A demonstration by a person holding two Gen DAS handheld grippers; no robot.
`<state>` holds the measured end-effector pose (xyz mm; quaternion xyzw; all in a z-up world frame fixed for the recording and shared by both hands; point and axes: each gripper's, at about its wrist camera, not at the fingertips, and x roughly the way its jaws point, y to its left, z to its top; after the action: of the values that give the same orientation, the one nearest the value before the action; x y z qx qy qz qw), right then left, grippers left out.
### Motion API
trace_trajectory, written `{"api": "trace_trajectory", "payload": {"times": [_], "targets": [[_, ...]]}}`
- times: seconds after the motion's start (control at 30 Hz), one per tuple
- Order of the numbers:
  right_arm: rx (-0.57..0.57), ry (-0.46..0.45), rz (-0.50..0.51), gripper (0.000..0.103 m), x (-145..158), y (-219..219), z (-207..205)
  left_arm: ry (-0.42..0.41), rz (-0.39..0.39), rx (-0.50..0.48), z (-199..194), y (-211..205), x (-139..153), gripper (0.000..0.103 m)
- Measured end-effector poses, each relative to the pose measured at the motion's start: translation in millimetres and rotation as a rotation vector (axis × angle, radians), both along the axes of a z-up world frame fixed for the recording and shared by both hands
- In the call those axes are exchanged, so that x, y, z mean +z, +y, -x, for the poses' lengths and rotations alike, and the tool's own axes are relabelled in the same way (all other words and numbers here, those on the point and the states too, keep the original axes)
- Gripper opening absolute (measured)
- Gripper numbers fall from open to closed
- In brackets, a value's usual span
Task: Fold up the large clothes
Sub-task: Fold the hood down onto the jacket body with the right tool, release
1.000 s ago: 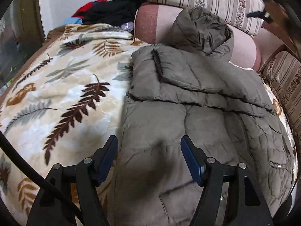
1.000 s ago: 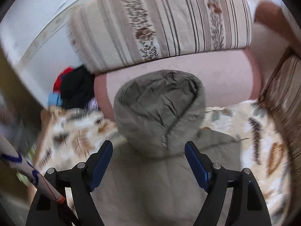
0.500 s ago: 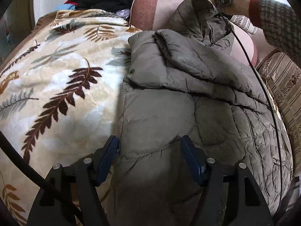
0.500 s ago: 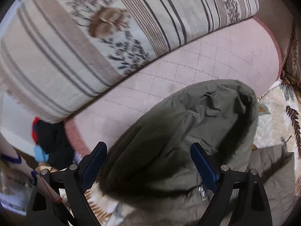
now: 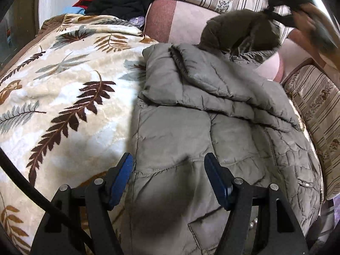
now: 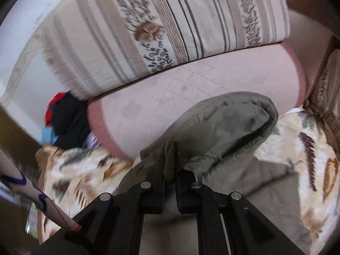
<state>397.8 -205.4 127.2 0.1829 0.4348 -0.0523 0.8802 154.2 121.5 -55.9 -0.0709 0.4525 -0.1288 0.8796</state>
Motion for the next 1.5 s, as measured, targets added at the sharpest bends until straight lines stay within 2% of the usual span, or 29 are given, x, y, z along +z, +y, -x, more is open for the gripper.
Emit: {"api": "trace_trajectory", "payload": {"times": [0.13,0.23,0.33,0.4,0.57,0.67,0.77,0.83,0.9,0.93,0.97,1.03,1.13,1.23,1.3,1.4,1.5], "targets": [[0.058,0.0,0.001,0.007,10.4,11.5,75.6,-0.012,-0.004,0.019,4.3,6.2,3.0,0.068],[0.085,0.007,-0.043,0.006,4.2,18.0,130.0,-0.005,0.008,0.036,6.1,12.3,3.0,0.069],[0.101,0.035,-0.08,0.004,-16.5,24.9,176.5,0.005,0.024,0.054,5.1,19.5,1.3,0.068],[0.101,0.079,-0.1,0.003,-43.9,29.5,193.7,0.009,0.031,0.062,5.2,22.3,0.8,0.069],[0.031,0.241,-0.1,0.002,-136.9,28.5,181.1,0.004,0.015,0.07,4.3,22.2,-0.7,0.068],[-0.006,0.297,-0.139,0.002,-176.1,23.6,167.6,0.005,0.009,0.067,0.8,21.0,-1.6,0.069],[0.016,0.329,-0.168,0.002,-195.9,26.9,164.8,0.007,0.005,0.064,-1.1,20.2,-2.2,0.069],[0.016,0.311,-0.187,0.002,-191.4,26.1,173.2,0.011,0.007,0.064,-0.2,20.1,-2.1,0.069],[0.047,0.297,-0.159,0.014,-177.9,28.3,187.1,0.011,0.011,0.063,0.2,20.3,-1.9,0.068],[0.069,0.286,-0.129,0.03,-168.4,30.2,195.0,0.012,0.013,0.063,0.0,20.4,-1.8,0.068],[0.082,0.266,-0.099,0.043,-157.8,31.2,203.3,0.013,0.013,0.063,0.1,20.1,-2.0,0.068],[0.106,0.206,-0.05,0.044,-129.9,31.4,216.2,0.016,0.012,0.061,0.9,19.3,-2.8,0.069],[0.111,0.105,0.03,0.045,-91.8,32.3,214.3,0.016,0.008,0.055,2.4,17.1,-3.0,0.068],[0.084,0.023,0.134,0.063,-65.6,35.7,186.7,0.008,-0.001,0.05,4.1,15.2,-2.2,0.069],[0.043,0.007,0.182,0.063,-65.3,33.6,159.9,0.004,-0.009,0.051,4.0,15.2,-2.2,0.069],[-0.005,0.059,0.25,0.063,-88.1,28.9,124.4,0.005,-0.007,0.054,2.1,16.3,-1.6,0.069],[0.002,0.199,0.143,0.063,-137.3,23.9,110.5,0.003,-0.001,0.055,1.4,17.8,-0.7,0.069]]}}
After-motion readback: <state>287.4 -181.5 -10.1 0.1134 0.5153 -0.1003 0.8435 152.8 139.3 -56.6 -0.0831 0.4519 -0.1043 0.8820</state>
